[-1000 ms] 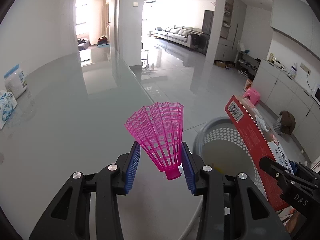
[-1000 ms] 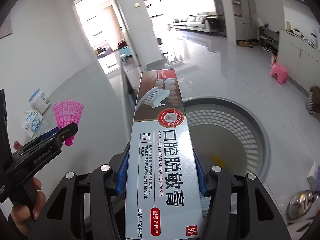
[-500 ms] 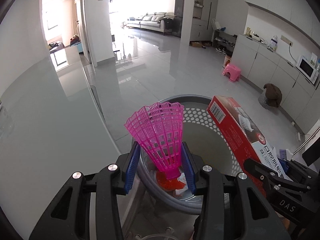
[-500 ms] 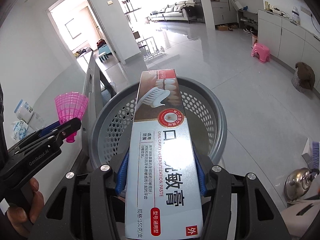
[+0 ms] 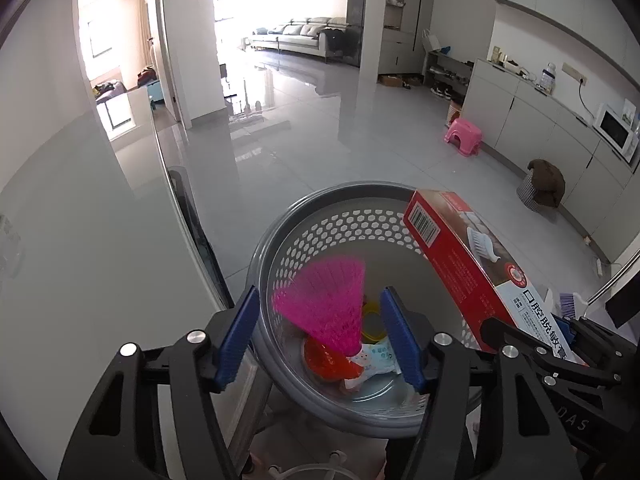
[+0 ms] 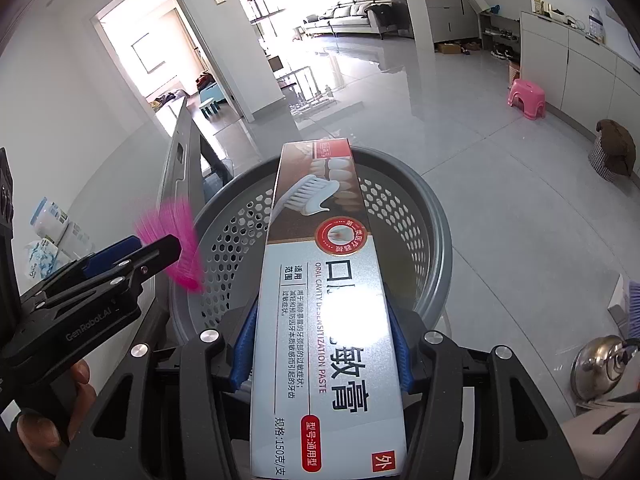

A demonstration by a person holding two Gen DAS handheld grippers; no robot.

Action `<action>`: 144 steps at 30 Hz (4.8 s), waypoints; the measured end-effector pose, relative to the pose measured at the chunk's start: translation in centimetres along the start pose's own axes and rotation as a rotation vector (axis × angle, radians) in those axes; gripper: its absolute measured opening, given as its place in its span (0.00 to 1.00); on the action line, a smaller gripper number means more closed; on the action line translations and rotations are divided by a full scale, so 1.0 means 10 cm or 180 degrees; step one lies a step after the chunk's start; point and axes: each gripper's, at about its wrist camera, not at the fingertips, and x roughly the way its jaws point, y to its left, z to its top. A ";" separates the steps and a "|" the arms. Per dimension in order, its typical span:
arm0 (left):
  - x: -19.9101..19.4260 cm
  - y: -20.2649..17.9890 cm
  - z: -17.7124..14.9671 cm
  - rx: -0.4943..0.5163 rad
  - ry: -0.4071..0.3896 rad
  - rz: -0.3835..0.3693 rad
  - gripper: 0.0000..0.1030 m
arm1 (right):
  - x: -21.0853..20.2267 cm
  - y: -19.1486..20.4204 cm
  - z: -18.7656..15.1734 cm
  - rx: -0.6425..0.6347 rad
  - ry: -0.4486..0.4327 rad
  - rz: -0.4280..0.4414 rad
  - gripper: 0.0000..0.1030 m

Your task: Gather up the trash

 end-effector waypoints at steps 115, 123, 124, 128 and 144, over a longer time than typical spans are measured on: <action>-0.43 -0.05 -0.14 -0.0122 -0.0192 0.0562 0.94 | -0.42 -0.05 -0.18 0.0025 -0.0370 0.0025 0.80; -0.46 -0.04 -0.14 -0.0144 -0.0200 0.0554 0.94 | -0.42 -0.05 -0.18 0.0018 -0.0374 0.0026 0.80; -0.46 -0.04 -0.14 -0.0141 -0.0201 0.0562 0.94 | -0.42 -0.05 -0.18 0.0021 -0.0374 0.0027 0.80; -0.47 -0.04 -0.14 -0.0148 -0.0202 0.0566 0.94 | -0.42 -0.05 -0.18 0.0023 -0.0371 0.0028 0.80; -0.47 -0.04 -0.14 -0.0150 -0.0201 0.0565 0.94 | -0.41 -0.04 -0.19 0.0021 -0.0373 0.0029 0.80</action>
